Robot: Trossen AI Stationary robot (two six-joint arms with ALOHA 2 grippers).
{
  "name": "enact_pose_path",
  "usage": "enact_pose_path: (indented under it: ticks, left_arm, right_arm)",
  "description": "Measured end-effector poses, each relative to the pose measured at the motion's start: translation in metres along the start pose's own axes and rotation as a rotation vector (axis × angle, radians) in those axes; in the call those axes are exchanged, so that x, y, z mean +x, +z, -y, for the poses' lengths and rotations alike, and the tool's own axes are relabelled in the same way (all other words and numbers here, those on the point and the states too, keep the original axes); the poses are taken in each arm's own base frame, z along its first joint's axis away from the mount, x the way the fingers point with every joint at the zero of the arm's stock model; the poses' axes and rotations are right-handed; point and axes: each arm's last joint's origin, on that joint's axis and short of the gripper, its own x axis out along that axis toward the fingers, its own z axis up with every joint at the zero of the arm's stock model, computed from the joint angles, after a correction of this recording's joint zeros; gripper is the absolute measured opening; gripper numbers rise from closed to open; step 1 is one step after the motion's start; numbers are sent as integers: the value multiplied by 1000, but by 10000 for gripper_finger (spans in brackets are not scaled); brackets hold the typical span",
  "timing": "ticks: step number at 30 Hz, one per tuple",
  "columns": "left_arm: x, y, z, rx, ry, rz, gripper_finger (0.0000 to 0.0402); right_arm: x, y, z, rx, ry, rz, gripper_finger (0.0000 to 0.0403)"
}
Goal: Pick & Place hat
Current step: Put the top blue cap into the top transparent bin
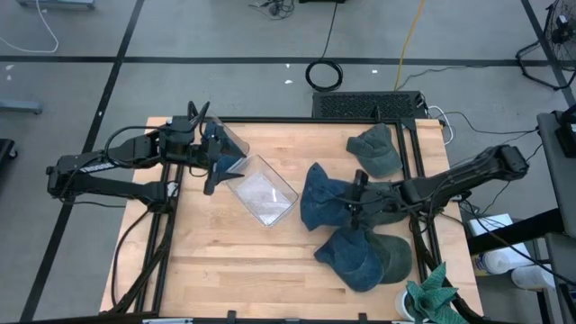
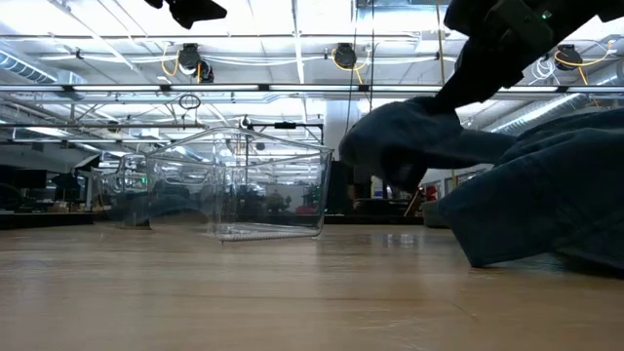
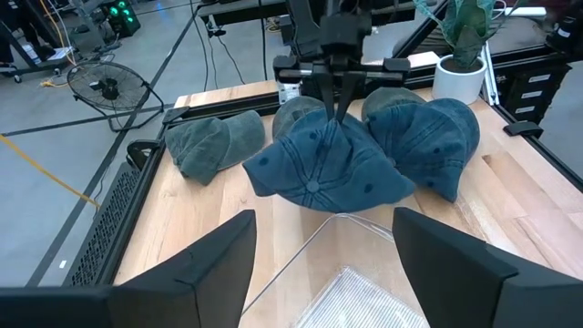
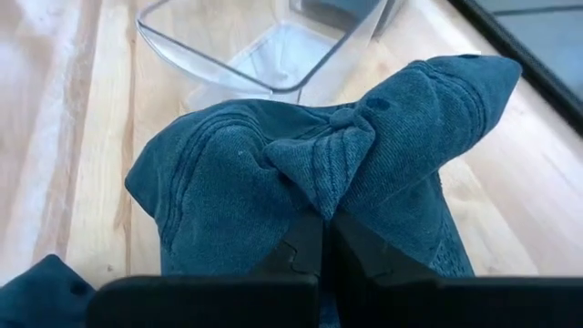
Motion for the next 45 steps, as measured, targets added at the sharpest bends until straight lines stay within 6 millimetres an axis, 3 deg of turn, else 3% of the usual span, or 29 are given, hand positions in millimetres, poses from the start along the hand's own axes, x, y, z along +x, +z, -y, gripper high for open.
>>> enact_pose_path:
  ticks: [8, 23, 34, 45]
  left_arm:
    - [0, 0, 0, 0, 0, 0, 253]
    - [0, 0, 0, 0, 0, 0, 264]
    - [0, 0, 0, 0, 0, 0, 257]
    - [0, 0, 0, 0, 0, 0, 265]
  right_arm:
    - [-16, 7, 6, -16, 18, 68, 0]
    - [-44, 17, 17, -47, 43, 188, 0]
    - [-53, 23, 20, -88, 49, 261, 0]
    - [-62, 42, 19, -145, 46, 458, 0]
